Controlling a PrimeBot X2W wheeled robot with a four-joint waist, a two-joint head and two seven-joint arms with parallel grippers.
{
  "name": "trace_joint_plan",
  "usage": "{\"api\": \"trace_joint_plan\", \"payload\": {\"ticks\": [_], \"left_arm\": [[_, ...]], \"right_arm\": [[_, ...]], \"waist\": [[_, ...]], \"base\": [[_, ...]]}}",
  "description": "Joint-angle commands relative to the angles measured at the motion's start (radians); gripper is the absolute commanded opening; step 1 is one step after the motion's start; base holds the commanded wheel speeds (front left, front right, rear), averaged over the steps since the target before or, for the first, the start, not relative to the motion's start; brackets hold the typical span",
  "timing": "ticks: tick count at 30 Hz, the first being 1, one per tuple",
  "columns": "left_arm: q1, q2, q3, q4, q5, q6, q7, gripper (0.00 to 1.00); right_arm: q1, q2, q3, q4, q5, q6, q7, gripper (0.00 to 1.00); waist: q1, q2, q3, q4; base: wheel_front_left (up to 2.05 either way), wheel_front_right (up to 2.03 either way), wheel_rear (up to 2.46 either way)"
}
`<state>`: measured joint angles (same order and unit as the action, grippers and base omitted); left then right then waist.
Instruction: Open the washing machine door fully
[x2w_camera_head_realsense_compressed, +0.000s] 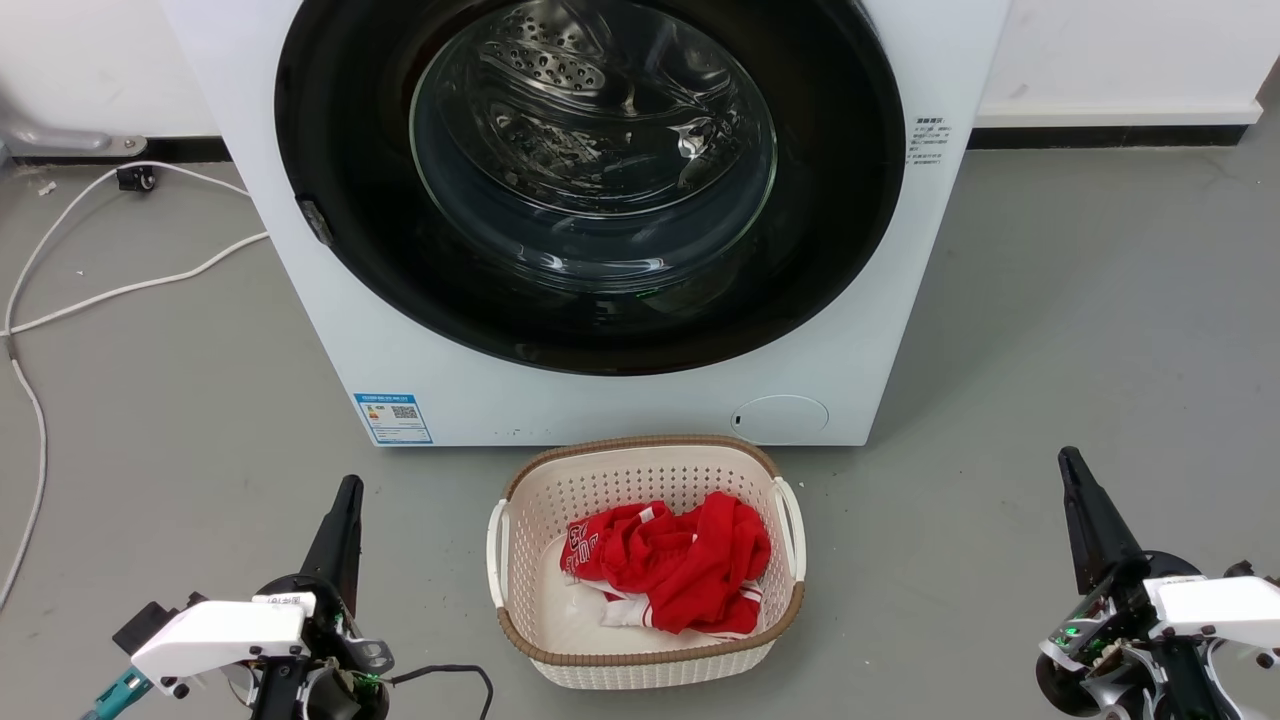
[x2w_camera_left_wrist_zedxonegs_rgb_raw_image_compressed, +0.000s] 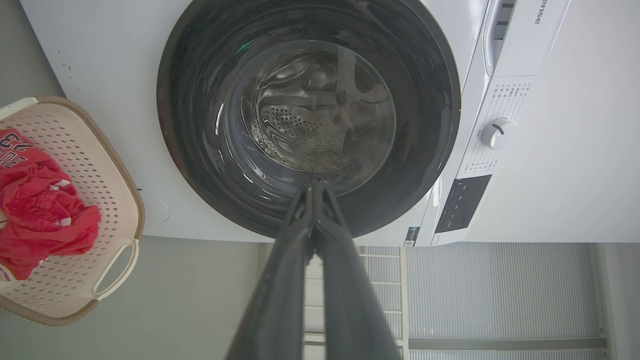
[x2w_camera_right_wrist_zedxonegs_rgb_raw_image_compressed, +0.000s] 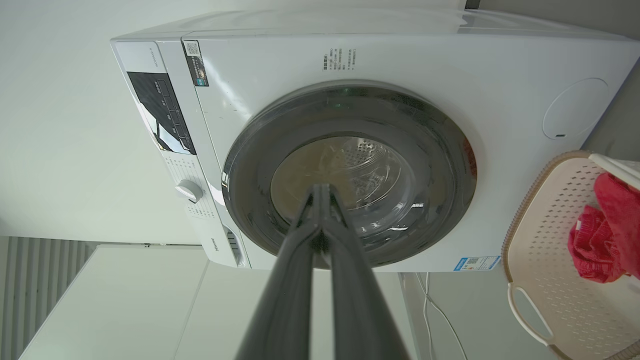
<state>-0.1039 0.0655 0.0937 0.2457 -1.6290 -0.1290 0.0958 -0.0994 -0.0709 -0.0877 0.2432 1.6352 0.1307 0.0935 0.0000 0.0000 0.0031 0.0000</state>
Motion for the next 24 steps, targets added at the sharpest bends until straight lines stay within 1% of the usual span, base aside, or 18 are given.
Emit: {"api": "trace_joint_plan", "payload": {"ticks": [1, 10, 11, 13, 19, 24], "left_arm": [[-0.007, -0.001, 0.001, 0.001, 0.005, -0.003, 0.005, 0.00], [-0.007, -0.002, 0.004, 0.001, 0.006, -0.003, 0.005, 0.00], [0.000, -0.002, 0.003, 0.000, 0.006, 0.000, 0.004, 1.00], [0.007, -0.006, 0.001, 0.012, 0.007, 0.000, 0.002, 1.00], [0.012, -0.006, -0.022, -0.006, 0.014, 0.000, -0.029, 1.00], [0.015, -0.007, -0.028, -0.025, 0.025, 0.000, -0.053, 1.00]], "right_arm": [[-0.014, 0.002, -0.002, 0.002, -0.007, 0.000, 0.002, 0.00], [-0.014, 0.004, -0.005, 0.002, -0.008, 0.000, 0.004, 0.00], [0.000, 0.003, -0.003, 0.000, -0.006, 0.000, 0.003, 1.00], [0.009, 0.005, 0.000, 0.011, -0.006, 0.000, 0.000, 1.00], [0.018, 0.006, 0.022, -0.009, -0.014, 0.000, -0.030, 1.00], [0.026, 0.007, 0.026, -0.023, -0.044, 0.000, -0.053, 1.00]], "waist": [[0.0000, 0.0000, 0.000, 0.000], [0.0000, 0.0000, 0.000, 0.000], [0.0000, 0.0000, 0.000, 0.000], [0.0001, 0.0000, 0.000, 0.000], [0.0001, 0.0000, 0.000, 0.001], [0.0001, 0.0000, -0.001, 0.003]], "base": [[0.00, 0.00, 0.00], [0.00, 0.00, 0.00], [0.00, 0.00, 0.00], [0.00, 0.00, 0.00], [0.00, 0.00, 0.00], [0.00, 0.00, 0.00]]}}
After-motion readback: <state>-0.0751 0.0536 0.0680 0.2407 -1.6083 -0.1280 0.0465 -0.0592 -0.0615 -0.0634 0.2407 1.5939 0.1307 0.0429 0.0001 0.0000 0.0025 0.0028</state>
